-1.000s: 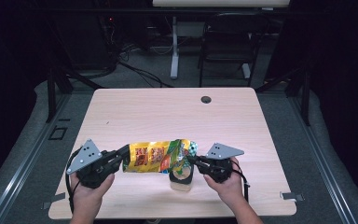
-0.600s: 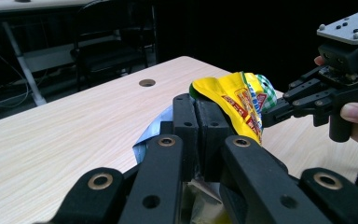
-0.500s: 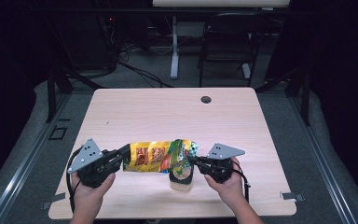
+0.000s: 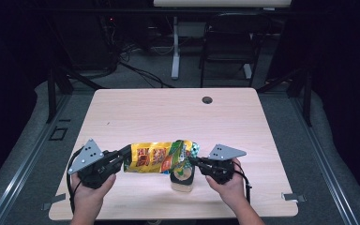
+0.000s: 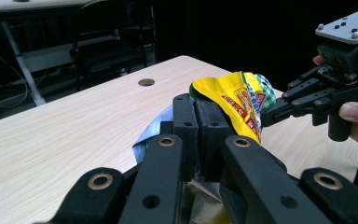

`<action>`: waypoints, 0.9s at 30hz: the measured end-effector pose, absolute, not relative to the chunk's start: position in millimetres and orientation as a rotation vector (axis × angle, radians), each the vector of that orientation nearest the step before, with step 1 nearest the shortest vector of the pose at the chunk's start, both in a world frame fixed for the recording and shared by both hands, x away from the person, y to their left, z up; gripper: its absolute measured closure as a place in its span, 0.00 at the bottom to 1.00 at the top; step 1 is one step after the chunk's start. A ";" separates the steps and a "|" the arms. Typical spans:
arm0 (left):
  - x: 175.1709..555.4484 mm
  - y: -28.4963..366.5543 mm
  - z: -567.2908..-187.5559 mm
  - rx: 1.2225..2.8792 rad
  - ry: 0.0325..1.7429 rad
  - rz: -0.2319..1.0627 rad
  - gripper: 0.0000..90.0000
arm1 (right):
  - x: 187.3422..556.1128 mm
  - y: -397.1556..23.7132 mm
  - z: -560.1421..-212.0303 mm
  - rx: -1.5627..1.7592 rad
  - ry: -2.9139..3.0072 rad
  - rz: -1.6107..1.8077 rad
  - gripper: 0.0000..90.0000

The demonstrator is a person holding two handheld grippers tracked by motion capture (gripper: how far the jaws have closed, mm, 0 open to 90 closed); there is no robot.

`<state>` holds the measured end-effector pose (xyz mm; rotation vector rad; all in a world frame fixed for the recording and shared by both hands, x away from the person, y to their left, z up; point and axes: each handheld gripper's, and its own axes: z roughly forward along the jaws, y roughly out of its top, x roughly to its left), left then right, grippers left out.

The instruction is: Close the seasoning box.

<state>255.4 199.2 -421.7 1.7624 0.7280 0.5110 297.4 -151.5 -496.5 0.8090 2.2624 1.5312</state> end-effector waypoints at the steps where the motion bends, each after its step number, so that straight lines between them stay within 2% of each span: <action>1: 255.6 199.2 -421.5 1.763 0.727 0.511 0.98 | 297.4 -151.5 -496.5 0.809 2.263 1.531 1.00; 27: 256.7 198.6 -423.3 1.752 0.727 0.496 0.98 | 292.5 -150.1 -492.9 0.798 2.266 1.490 1.00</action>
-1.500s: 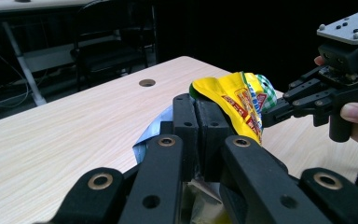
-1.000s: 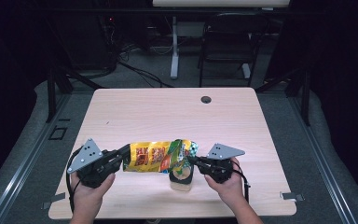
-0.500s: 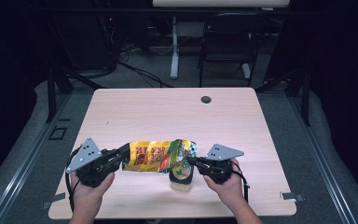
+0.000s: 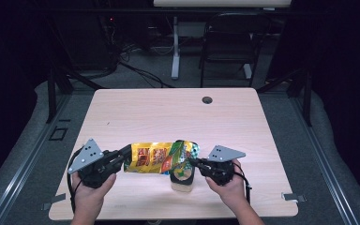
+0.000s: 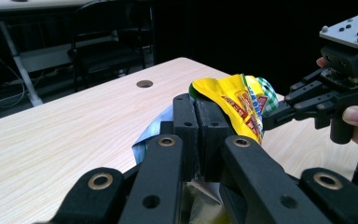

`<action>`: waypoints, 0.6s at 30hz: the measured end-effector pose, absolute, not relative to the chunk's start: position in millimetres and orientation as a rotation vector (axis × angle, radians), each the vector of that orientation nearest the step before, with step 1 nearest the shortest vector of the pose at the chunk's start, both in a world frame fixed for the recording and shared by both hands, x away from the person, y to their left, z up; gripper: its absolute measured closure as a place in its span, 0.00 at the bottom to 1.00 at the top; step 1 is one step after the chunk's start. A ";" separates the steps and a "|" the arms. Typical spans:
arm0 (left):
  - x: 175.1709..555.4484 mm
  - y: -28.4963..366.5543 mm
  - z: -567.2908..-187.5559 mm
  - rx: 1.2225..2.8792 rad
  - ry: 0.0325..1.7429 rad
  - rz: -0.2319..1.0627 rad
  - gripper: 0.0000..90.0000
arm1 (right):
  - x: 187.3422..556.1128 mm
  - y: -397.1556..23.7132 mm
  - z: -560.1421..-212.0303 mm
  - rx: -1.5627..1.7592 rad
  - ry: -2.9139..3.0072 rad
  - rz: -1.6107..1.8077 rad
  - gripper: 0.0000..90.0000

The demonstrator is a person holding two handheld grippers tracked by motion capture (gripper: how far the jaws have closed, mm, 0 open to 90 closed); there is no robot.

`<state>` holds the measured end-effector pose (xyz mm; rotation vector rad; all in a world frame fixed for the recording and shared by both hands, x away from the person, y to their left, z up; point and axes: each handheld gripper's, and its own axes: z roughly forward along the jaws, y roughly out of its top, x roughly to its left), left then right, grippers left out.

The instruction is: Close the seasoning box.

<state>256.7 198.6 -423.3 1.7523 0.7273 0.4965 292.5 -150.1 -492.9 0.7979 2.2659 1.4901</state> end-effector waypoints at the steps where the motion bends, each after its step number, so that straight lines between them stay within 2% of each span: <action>1: 256.7 198.4 -423.3 1.751 0.728 0.497 0.98 | 292.5 -151.2 -492.3 0.801 2.257 1.493 1.00; 18: 255.8 194.3 -419.2 1.750 0.710 0.503 0.98 | 296.4 -150.0 -495.7 0.817 2.260 1.491 1.00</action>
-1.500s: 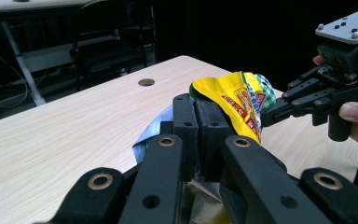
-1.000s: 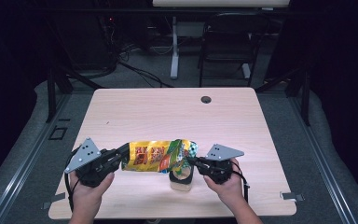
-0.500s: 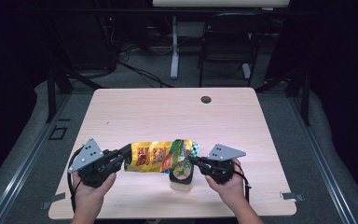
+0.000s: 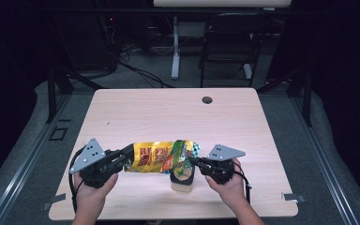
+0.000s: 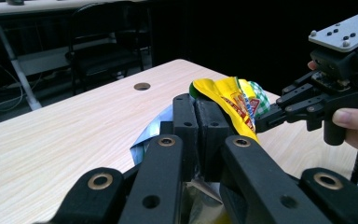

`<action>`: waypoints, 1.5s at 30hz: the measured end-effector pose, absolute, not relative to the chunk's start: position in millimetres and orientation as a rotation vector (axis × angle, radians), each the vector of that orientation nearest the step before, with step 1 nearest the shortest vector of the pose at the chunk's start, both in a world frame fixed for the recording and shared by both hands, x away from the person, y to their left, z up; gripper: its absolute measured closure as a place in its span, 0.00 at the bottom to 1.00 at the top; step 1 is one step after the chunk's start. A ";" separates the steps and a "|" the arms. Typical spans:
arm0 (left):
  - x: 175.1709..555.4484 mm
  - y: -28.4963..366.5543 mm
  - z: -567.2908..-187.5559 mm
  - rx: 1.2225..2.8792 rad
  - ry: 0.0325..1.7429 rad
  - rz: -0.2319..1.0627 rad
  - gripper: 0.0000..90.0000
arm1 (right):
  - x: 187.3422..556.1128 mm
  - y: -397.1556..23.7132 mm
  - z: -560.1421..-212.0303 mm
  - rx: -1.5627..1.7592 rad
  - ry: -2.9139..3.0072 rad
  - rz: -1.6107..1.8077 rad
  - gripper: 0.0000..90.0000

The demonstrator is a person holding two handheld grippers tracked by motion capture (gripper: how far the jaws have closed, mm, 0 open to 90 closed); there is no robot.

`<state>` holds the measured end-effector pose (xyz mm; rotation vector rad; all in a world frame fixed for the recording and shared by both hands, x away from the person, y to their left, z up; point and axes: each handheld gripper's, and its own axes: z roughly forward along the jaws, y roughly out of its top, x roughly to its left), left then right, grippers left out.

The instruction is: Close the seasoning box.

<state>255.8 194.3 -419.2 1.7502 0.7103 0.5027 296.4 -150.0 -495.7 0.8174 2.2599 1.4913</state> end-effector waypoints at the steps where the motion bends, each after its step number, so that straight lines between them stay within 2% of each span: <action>1: 255.8 194.5 -419.0 1.749 0.711 0.501 0.98 | 296.6 -150.0 -495.4 0.821 2.255 1.494 1.00; 20: 255.9 202.0 -419.0 1.739 0.729 0.505 0.98 | 291.3 -145.6 -493.0 0.781 2.288 1.499 1.00; 45: 259.3 187.9 -418.6 1.763 0.704 0.485 0.98 | 297.3 -157.8 -493.3 0.834 2.223 1.479 0.99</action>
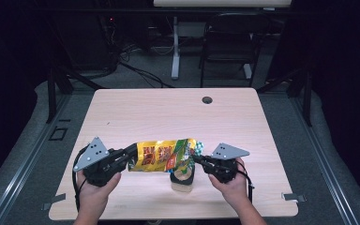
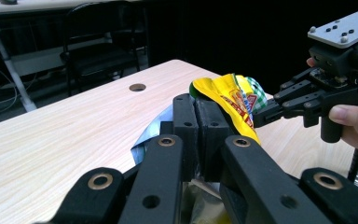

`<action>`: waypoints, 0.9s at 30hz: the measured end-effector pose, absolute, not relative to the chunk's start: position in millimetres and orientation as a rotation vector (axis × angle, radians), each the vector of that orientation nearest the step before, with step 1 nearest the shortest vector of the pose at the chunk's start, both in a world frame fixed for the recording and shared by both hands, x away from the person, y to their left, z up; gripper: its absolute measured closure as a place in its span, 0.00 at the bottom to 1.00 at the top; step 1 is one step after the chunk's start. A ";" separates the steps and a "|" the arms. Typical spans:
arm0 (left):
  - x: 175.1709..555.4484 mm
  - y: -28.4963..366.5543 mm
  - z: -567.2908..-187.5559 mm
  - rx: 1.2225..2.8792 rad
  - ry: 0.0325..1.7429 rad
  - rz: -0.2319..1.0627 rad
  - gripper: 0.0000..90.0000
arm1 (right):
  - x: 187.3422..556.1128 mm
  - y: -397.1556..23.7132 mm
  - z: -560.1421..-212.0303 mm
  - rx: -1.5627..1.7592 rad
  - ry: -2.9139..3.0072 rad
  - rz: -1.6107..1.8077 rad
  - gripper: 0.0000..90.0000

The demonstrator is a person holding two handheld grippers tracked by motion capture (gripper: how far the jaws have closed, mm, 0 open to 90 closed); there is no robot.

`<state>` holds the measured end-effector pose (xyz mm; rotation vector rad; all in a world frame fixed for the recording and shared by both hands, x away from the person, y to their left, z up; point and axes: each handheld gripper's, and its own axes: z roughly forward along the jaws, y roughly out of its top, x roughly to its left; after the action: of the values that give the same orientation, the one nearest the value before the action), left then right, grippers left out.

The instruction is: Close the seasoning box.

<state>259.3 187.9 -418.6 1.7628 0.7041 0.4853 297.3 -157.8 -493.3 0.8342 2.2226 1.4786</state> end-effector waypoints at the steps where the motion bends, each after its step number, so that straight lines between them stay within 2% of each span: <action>1: 259.3 187.9 -418.6 1.763 0.705 0.486 0.98 | 297.6 -157.1 -493.7 0.835 2.225 1.475 0.99; 27: 257.4 197.7 -415.8 1.748 0.719 0.506 0.98 | 293.5 -148.8 -495.3 0.773 2.303 1.499 0.98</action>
<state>257.4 197.7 -415.8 1.7480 0.7185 0.5062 293.5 -148.8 -495.3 0.7729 2.3029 1.4995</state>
